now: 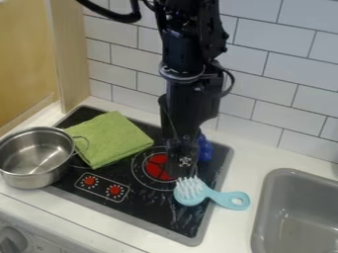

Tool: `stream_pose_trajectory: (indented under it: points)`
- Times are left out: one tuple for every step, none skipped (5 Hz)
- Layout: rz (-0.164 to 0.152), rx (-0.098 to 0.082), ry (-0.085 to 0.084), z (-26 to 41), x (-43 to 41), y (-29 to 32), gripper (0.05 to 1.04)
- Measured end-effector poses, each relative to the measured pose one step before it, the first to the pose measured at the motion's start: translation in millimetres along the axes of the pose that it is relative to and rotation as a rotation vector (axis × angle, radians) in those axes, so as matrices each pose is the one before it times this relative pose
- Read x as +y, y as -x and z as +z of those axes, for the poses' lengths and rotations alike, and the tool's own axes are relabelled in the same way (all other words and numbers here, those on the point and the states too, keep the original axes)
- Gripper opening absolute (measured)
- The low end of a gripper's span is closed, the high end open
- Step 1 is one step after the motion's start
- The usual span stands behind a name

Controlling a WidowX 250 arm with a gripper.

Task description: Move the silver pot to the upper side of the stove

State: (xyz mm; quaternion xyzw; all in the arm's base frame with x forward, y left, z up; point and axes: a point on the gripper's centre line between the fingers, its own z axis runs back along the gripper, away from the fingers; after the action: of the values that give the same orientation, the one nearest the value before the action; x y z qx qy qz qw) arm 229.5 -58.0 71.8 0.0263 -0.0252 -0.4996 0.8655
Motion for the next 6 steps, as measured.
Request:
stream_pose_trajectory:
  points:
    - [0.0011,0.0373,0.0364,-9.93,-10.89,10.09,1.0]
    - [0.0151,0.0153,-0.0352,13.44,-6.37,16.38,1.0]
    - [0.0564,-0.001,-0.0398,15.53,2.64,24.68,1.0]
    - [0.0827,0.0062,-0.0112,4.67,2.21,25.23,1.0]
    - [0.0702,0.039,-0.0061,-6.32,8.22,23.5,1.0]
    - [0.0411,0.0195,0.005,-13.11,8.18,16.22,1.0]
